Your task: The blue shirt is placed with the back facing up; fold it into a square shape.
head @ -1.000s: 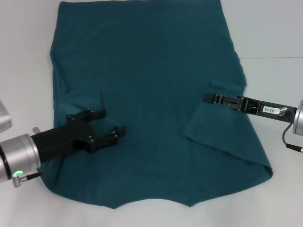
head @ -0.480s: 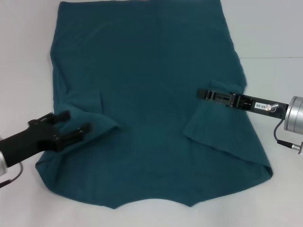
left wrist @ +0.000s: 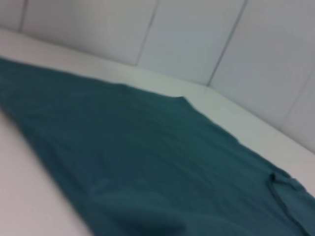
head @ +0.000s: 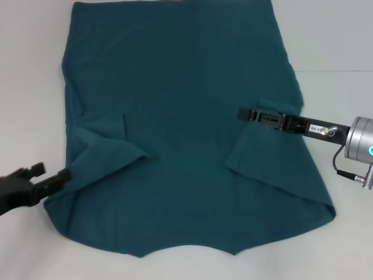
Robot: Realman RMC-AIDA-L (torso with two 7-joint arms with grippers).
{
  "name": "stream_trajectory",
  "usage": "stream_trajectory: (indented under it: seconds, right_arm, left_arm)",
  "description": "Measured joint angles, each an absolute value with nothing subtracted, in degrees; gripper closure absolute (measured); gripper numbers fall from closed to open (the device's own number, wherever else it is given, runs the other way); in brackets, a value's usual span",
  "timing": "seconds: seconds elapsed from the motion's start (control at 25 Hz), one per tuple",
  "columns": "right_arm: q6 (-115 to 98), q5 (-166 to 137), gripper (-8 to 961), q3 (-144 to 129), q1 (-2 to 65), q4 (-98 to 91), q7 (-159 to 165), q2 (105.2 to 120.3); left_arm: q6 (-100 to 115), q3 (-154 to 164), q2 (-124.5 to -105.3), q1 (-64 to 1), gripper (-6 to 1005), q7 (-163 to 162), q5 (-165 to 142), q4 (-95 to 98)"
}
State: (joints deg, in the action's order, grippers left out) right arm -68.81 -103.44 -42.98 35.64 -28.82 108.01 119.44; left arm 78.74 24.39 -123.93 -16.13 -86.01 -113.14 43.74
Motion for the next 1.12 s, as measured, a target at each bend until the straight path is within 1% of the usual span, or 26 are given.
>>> stream_trajectory:
  seconds: [0.48, 1.12]
  right_arm:
    - [-68.2, -103.6, 28, -43.4, 35.5, -28.7, 106.6, 119.38]
    - [-68.2, -103.8, 29, -43.4, 35.3, -28.2, 106.7, 119.35]
  left_arm:
    - [80.8, 22.8, -123.98, -13.8, 161, -92.1, -116.0, 44.9]
    - [77.5, 22.8, -123.92, -14.1, 165, -93.4, -120.1, 43.7]
